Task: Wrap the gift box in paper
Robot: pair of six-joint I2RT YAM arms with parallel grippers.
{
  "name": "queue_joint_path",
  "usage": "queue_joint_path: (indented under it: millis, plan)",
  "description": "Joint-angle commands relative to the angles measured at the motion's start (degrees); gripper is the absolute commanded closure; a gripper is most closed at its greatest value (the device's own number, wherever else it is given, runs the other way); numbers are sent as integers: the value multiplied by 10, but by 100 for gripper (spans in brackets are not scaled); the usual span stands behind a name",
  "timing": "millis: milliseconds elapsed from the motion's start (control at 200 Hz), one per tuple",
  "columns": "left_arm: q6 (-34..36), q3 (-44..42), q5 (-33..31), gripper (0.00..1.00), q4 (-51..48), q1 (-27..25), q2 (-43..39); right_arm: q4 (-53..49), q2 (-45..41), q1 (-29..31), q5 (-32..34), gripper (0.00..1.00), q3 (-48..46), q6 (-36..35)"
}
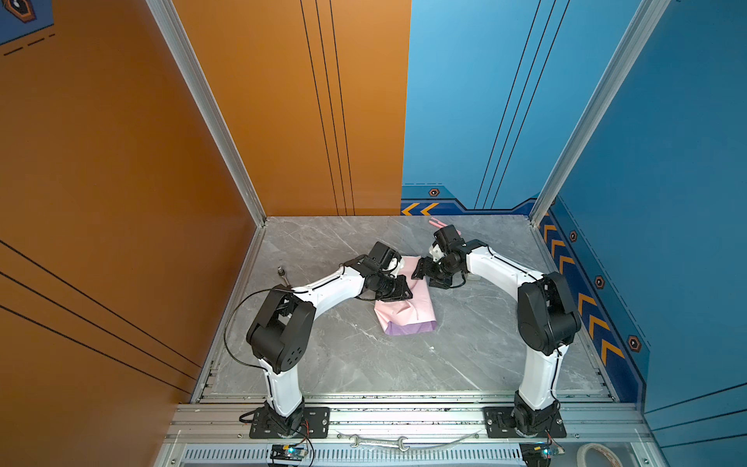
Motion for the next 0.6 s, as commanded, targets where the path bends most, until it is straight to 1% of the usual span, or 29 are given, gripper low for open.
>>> queue_joint_path:
  millis: [0, 115, 210, 295, 360, 456, 596]
  plan:
    - [12, 23, -12, 72, -23, -4, 10, -27, 8, 3, 28, 34, 0, -6]
    - [8, 38, -8, 62, -23, -4, 3, -28, 10, 3, 43, 41, -2, -6]
    - [3, 53, -7, 56, -23, -3, -13, -28, 14, 3, 52, 46, -7, -7]
    - [-5, 61, -5, 49, -23, 1, -33, -28, 15, 3, 55, 49, -11, -8]
    - [-13, 59, -8, 45, -22, 10, -53, -27, 15, 3, 56, 49, -14, -8]
    - [-33, 27, -25, 40, -13, 31, -90, -26, 14, 3, 56, 49, -14, -9]
    - [-71, -73, -70, 38, 6, 75, -142, -24, 7, 3, 51, 48, -14, -7]
